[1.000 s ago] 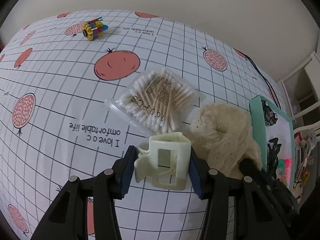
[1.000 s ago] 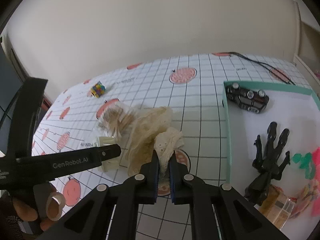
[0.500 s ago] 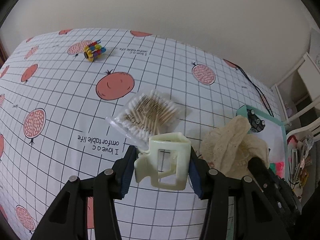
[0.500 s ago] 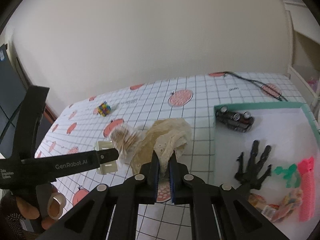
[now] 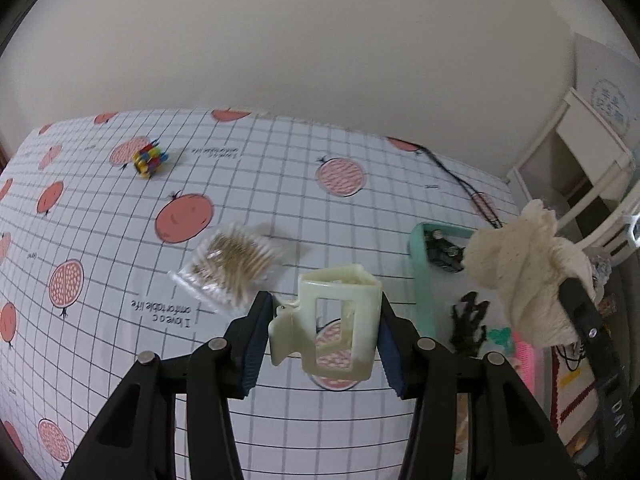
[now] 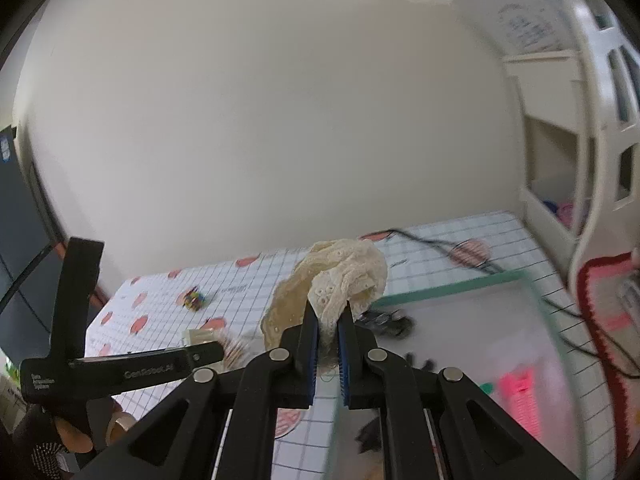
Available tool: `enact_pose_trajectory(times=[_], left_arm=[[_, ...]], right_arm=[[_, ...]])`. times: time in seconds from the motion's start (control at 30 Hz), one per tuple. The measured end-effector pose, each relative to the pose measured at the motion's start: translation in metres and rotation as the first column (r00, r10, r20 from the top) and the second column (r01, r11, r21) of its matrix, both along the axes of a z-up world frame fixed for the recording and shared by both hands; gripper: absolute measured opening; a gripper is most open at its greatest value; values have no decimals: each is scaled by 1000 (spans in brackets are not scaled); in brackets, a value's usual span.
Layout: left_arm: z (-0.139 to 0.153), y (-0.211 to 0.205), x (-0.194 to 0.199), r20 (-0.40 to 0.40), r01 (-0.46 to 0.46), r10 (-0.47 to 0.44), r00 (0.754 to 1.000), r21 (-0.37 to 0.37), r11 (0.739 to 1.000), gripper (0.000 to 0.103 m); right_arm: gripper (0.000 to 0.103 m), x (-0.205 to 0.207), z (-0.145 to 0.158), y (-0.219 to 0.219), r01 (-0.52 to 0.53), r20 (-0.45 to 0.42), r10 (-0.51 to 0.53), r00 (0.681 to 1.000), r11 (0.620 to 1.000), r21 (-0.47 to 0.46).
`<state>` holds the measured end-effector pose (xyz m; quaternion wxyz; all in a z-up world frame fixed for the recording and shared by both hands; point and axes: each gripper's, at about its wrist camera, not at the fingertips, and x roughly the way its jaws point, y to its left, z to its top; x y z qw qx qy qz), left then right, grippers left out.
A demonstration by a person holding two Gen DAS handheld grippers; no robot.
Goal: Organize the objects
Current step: 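Lift both held items and carry them toward the teal tray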
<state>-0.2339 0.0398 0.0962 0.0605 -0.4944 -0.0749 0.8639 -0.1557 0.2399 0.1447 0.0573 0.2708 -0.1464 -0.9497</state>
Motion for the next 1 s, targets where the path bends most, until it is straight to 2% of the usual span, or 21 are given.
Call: enact_pose_trajectory(times=[0.3,0.47,0.63,0.87,1.0], left_arm=[[27,46,5,-70,63,-62,996,8,998,51],[28,71,4,-83,84,-82,993,24,996,51],[23,100,0,-102,130,-129,986,2,991,51],[10,134,-13,-139,196,-199,970,-32,980,51],[-10,147,-19,-107,222,-224,969,-37,974,51]], right_arm=[[9,17,16,49,96,-30,-96,995,995,-10],[9,20,19,74,133,-31,-134,990,990,-34],[9,18,9,85,149,-10,-149,989,988,-47],[9,7,-17,91,154,50,-153,987,988,-12],[9,0,-35,97,166,103,-163,981,986,-24]])
